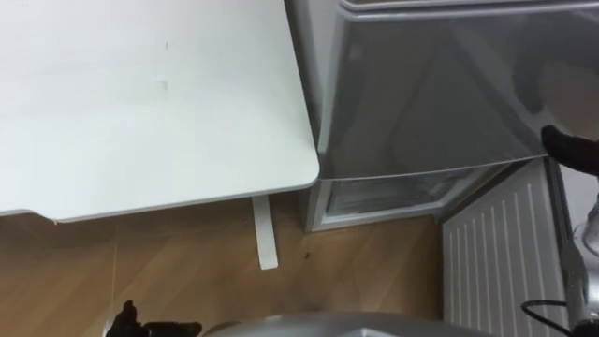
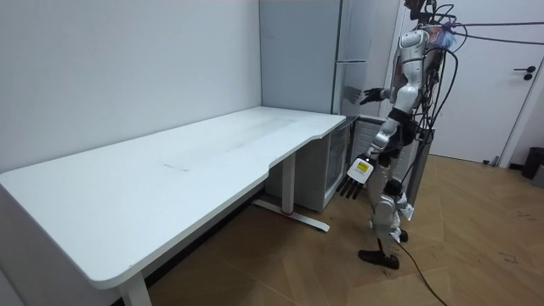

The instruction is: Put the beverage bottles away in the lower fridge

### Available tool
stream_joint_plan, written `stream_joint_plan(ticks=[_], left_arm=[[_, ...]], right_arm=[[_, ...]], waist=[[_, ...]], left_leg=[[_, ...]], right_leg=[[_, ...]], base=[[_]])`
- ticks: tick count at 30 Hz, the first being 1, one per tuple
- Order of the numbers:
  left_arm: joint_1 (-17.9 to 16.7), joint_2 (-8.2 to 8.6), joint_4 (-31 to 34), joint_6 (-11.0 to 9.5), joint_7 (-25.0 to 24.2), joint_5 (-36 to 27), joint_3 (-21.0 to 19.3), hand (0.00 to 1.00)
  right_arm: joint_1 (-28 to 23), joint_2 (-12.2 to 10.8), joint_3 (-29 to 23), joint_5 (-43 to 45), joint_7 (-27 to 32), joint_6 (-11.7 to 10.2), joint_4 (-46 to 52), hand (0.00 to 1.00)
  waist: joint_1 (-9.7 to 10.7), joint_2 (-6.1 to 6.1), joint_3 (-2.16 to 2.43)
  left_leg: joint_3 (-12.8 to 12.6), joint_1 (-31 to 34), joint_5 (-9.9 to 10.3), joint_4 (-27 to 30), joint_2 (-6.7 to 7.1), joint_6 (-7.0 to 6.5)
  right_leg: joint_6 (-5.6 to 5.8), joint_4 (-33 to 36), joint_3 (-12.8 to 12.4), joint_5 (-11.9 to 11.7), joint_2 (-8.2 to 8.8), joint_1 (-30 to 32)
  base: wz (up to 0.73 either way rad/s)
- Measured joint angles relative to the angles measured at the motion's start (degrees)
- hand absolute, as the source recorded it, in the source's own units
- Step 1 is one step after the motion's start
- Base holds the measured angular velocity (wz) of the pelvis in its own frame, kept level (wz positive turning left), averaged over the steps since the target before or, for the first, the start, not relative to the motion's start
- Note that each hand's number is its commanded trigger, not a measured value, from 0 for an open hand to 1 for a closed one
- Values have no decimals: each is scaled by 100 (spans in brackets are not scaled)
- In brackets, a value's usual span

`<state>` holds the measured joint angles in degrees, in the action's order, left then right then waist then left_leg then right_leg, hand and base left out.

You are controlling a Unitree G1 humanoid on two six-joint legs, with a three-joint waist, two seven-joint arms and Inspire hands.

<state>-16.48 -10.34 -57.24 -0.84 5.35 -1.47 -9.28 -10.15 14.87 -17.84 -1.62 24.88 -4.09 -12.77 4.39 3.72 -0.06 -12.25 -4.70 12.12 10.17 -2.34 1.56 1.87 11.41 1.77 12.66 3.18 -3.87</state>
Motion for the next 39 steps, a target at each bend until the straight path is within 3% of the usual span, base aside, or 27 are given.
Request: stream_joint_plan(ticks=[5, 11, 17, 22, 26, 32, 33, 39], left_arm=[[-116, 0, 10, 44, -101, 21, -33, 0], [-204, -5, 219, 119, -90, 442, -300, 0], [-214, -32, 217, 225, -79, 496, -400, 0], [-283, -32, 244, 341, -112, 516, -409, 0], [-407, -32, 515, 367, -201, 674, -416, 0], [-413, -37, 662, 425, -253, 808, -423, 0], [-401, -37, 662, 433, -247, 807, -422, 0], [-324, -12, 658, 464, -207, 810, -385, 0]], right_arm=[[-247, 0, -196, -248, 151, 2, -136, 0], [-236, -2, -380, -464, 173, 59, -1236, 0], [-228, -1, -647, -808, 144, 179, -2286, 0], [-245, 0, -829, -1167, 146, 283, -2604, 0], [-255, 0, -830, -1295, 116, 301, -2826, 0], [-228, 7, -821, -1799, -245, 336, -3266, 0], [-225, 34, -825, -1863, -314, 337, -3284, 0], [-209, 87, -799, -2048, -698, 370, -3327, 0]], waist=[[10, 8, -1], [12, 114, 41], [78, 213, 17], [148, 191, -2], [153, 207, 8], [137, 177, 1], [149, 147, 18], [129, 173, 24]], left_leg=[[0, 8, 0, -52, -1, 0], [5, -14, -1, -57, -1, 2], [29, -31, -1, -56, -4, 2], [27, -91, 2, -60, -7, 3], [20, -90, 1, -46, -7, 2], [20, -93, 1, -53, -7, 2], [19, -94, 1, -56, -7, 2], [12, -109, 1, -61, -14, 2]], right_leg=[[-3, -57, -2, -14, -9, -3], [-5, -71, 16, -17, -11, -33], [-6, -78, 80, -20, -7, -72], [1, -64, 68, -41, -9, -122], [2, -82, 52, -40, -9, -122], [2, -79, 14, -42, -24, -108], [1, -79, 7, -42, -26, -105], [-5, -77, -2, -65, -32, -104]], base=[[0], [0], [3], [-1], [-1], [-2], [-3], [-1]])
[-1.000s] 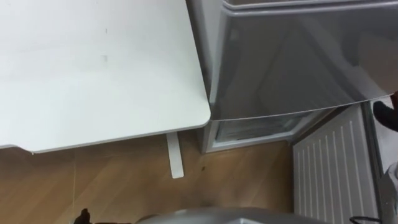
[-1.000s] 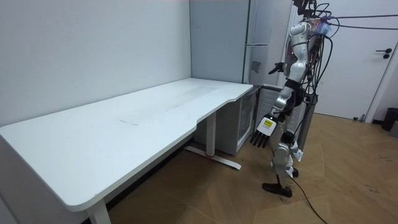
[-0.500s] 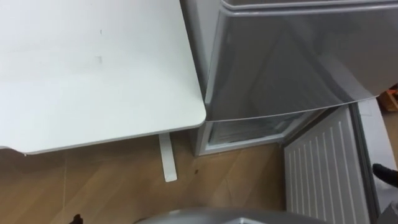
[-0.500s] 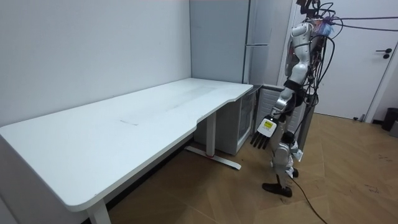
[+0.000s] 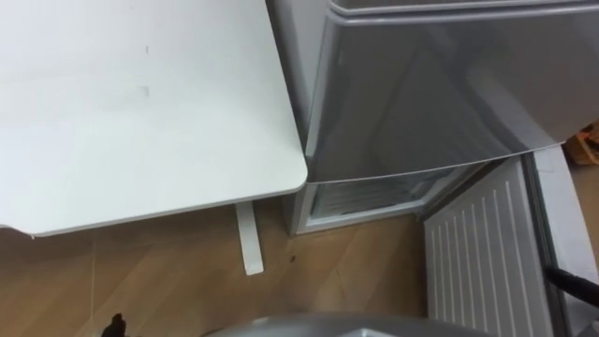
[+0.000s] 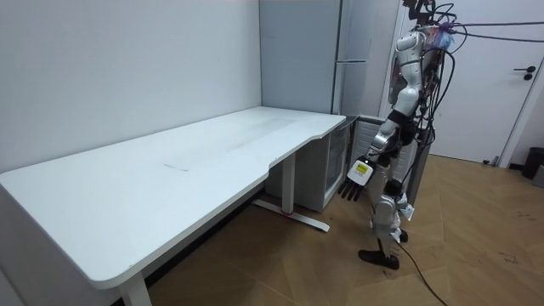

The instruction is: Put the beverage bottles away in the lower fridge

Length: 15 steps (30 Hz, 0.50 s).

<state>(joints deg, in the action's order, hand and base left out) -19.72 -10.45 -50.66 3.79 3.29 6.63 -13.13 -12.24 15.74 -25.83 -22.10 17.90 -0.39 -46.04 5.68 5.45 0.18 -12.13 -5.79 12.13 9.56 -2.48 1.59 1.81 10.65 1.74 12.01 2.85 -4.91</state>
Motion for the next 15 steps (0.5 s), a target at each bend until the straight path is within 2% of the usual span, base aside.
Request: stream_joint_plan(ticks=[3, 9, 11, 15], left_arm=[[28, 1, 1, 22, 1, 24, 23, 0], [233, 12, -172, 63, -13, -36, 442, 0], [251, 3, -258, 65, -13, -36, 446, 0], [336, -13, -264, 100, -60, 13, 551, 0]], right_arm=[[-13, 4, 156, 4, -49, 74, 143, 0], [-2, -16, 681, 109, -124, 38, 466, 0], [-26, -36, 807, 108, -276, 38, 615, 0], [-187, -162, 1126, 85, -490, 175, 1327, 0]], waist=[[-41, -24, -5], [-127, -83, 0], [-128, -88, 1], [-142, -136, 8]], left_leg=[[-8, 18, 1, -2, -18, 1], [-38, 17, 2, -4, -57, 4], [-62, 10, 0, -3, -71, 11], [-156, 34, -4, 32, -90, 18]], right_leg=[[-9, 0, -10, -37, -14, 19], [-30, 3, -21, -82, -50, 13], [-38, 2, -36, -88, -64, 16], [-54, 29, -80, -109, -73, 133]], base=[[-8], [-4], [-8], [-13]])
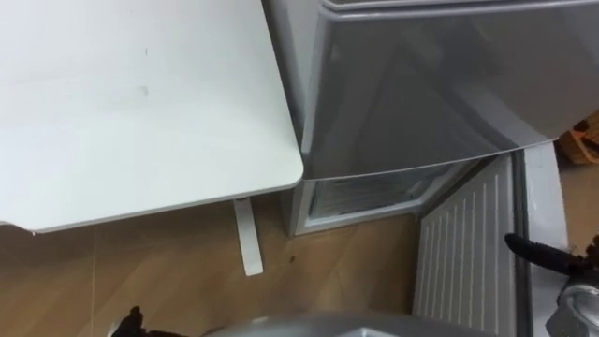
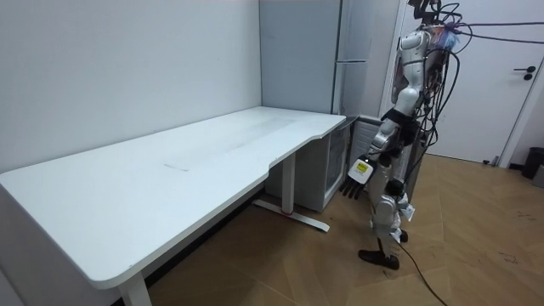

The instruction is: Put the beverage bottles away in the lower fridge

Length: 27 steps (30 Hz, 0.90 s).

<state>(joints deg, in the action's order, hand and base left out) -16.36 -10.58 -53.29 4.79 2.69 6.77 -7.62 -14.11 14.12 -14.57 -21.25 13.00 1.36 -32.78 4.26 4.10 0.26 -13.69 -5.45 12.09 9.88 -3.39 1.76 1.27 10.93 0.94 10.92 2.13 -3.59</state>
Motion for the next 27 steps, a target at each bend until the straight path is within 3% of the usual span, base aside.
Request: stream_joint_plan(ticks=[4, 5, 8, 11, 12, 13, 15, 16, 18, 19, 22, 27], left_arm=[[59, -101, -22, 18, -95, 10, 196, 0], [106, -122, -61, 16, -117, 10, 225, 0], [281, -127, -248, 13, -114, 8, 429, 0], [397, -195, -250, 51, -69, 12, 642, 0], [413, -243, -250, 134, -45, 13, 711, 0], [432, -286, -243, 202, -29, 19, 744, 0], [437, -306, -224, 276, 18, 19, 880, 0], [473, -336, -196, 323, 24, 23, 1003, 0], [556, -344, -194, 372, 1, 108, 1129, 0], [620, -329, -177, 387, -16, 167, 1242, 0], [781, -290, -200, 517, -74, 180, 1448, 0], [843, -224, -179, 523, 45, 176, 1588, 0]], right_arm=[[-76, -62, 505, -372, -440, 24, 566, 0], [-77, -71, 570, -404, -515, 45, 628, 0], [-27, -69, 890, -740, -742, 139, 935, 0], [135, -19, 1032, -884, -786, 233, 912, 0], [171, -26, 1223, -932, -797, 236, 912, 0], [199, -91, 1408, -930, -806, 238, 921, 0], [290, -136, 1763, -946, -823, 235, 947, 0], [419, -135, 1977, -1028, -836, 235, 1007, 0], [635, -137, 2299, -1290, -1023, 234, 1138, 0], [770, -142, 2603, -1566, -1345, 227, 1313, 0], [748, -337, 3037, -2257, -1596, 194, 1494, 0], [752, -356, 3157, -2754, -1742, 247, 1501, 0]], waist=[[-87, 1, 7], [-133, -23, -15], [-305, -94, -16], [-482, -104, -25], [-569, -70, -35], [-622, 17, -35], [-682, 63, -32], [-810, 70, -36], [-886, 61, -40], [-902, 7, -39], [-870, -70, -51], [-917, -167, -65]], left_leg=[[-191, 90, 12, 73, -15, -12], [-191, 108, 25, 113, -15, -18], [-190, 214, 169, 294, 7, -102], [-470, 328, 209, 361, -13, -182], [-585, 326, 215, 369, -93, -189], [-695, 324, 216, 385, -149, -189], [-726, 323, 224, 408, -240, -196], [-801, 339, 205, 409, -272, -151], [-746, 401, 160, 423, -278, -55], [-731, 456, 117, 424, -285, 11], [-634, 476, 19, 355, -309, 74], [-317, 506, 18, 372, -272, 76]], right_leg=[[0, 312, -37, 0, -11, 285], [-1, 378, -39, 0, -13, 332], [41, 490, -64, -54, -6, 480], [79, 510, 165, -213, 56, 662], [68, 559, 291, -246, 63, 700], [34, 726, 463, -214, 79, 768], [1, 1102, 790, -73, 104, 767], [21, 1049, 877, -39, 100, 753], [-23, 729, 896, -42, 32, 708], [-143, 462, 944, -116, -39, 643], [-313, 261, 1042, -201, -111, 581], [-347, 269, 1045, -193, -139, 581]], base=[[-32], [-51], [-48], [-44], [-46], [-31], [-16], [-26], [-23], [-8], [7], [-3]])
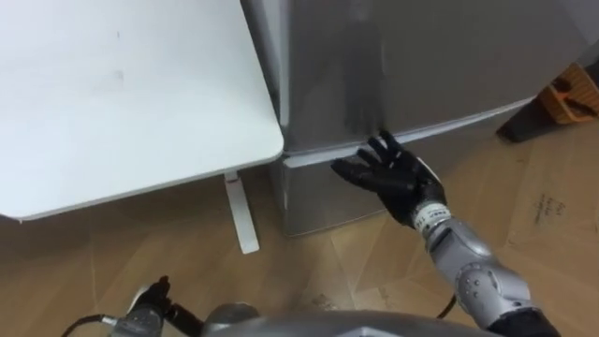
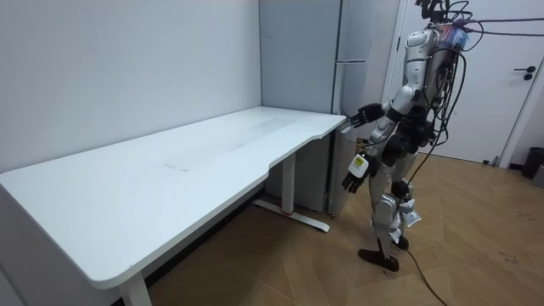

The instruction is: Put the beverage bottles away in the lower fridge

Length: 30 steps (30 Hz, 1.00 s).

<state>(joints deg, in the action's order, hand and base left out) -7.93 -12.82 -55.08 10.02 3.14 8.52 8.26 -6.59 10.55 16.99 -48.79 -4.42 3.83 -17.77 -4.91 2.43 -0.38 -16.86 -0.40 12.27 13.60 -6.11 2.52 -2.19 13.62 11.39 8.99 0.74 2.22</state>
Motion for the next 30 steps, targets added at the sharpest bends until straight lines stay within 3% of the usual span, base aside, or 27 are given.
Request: stream_joint_plan(ticks=[10, 14, 15, 18, 22, 24, 27, 30], left_arm=[[-9, -7, 0, -2, 31, 61, 3, 0], [-48, -13, 62, 1, 23, 49, 95, 0], [-63, -16, 30, 0, 24, 71, 94, 0], [-148, 20, 3, -8, 44, 64, 72, 0], [-358, 56, -19, -11, -5, 129, -110, 0], [-514, 75, -18, -7, -52, 133, -269, 0], [-688, 116, -67, -8, -139, 237, -293, 0], [-619, 138, -338, 0, -187, 384, -440, 0]], right_arm=[[-11, 33, 71, -12, 0, -21, 44, 0], [-12, 110, 232, 174, -196, -183, -243, 0], [38, 197, 354, 359, -386, -174, -571, 0], [150, 39, 547, 1175, -663, 3, -1694, 0], [144, 70, 467, 1757, -881, 32, -3132, 0], [94, 74, 63, 2042, -887, 74, -3954, 0], [85, 138, -299, 2415, -789, 76, -4638, 0], [141, 49, -675, 2464, -726, 53, -5124, 0]], waist=[[8, -15, -3], [76, -21, -3], [116, -15, -5], [151, -6, 7], [150, 7, 33], [238, 55, 36], [289, 72, 23], [324, 70, 3]], left_leg=[[118, 65, -23, 0, 6, 18], [225, 67, -31, -7, 30, 12], [328, 59, -37, -17, 61, 2], [543, -13, -44, -46, 147, -15], [760, -45, -58, -87, 276, -53], [905, -48, -59, -87, 362, -56], [891, -142, -3, -72, 434, -150], [892, -219, 61, -44, 479, -250]], right_leg=[[-26, -11, 105, -1, -3, 17], [-19, -102, 182, -1, 5, -68], [4, -117, 241, 15, 16, -126], [66, -209, 421, 56, 53, -310], [157, -289, 630, 98, 157, -453], [233, -291, 776, 148, 242, -562], [316, -187, 781, 247, 329, -648], [371, -167, 795, 287, 387, -742]], base=[[3], [17], [43], [42], [33], [39], [14], [6]])
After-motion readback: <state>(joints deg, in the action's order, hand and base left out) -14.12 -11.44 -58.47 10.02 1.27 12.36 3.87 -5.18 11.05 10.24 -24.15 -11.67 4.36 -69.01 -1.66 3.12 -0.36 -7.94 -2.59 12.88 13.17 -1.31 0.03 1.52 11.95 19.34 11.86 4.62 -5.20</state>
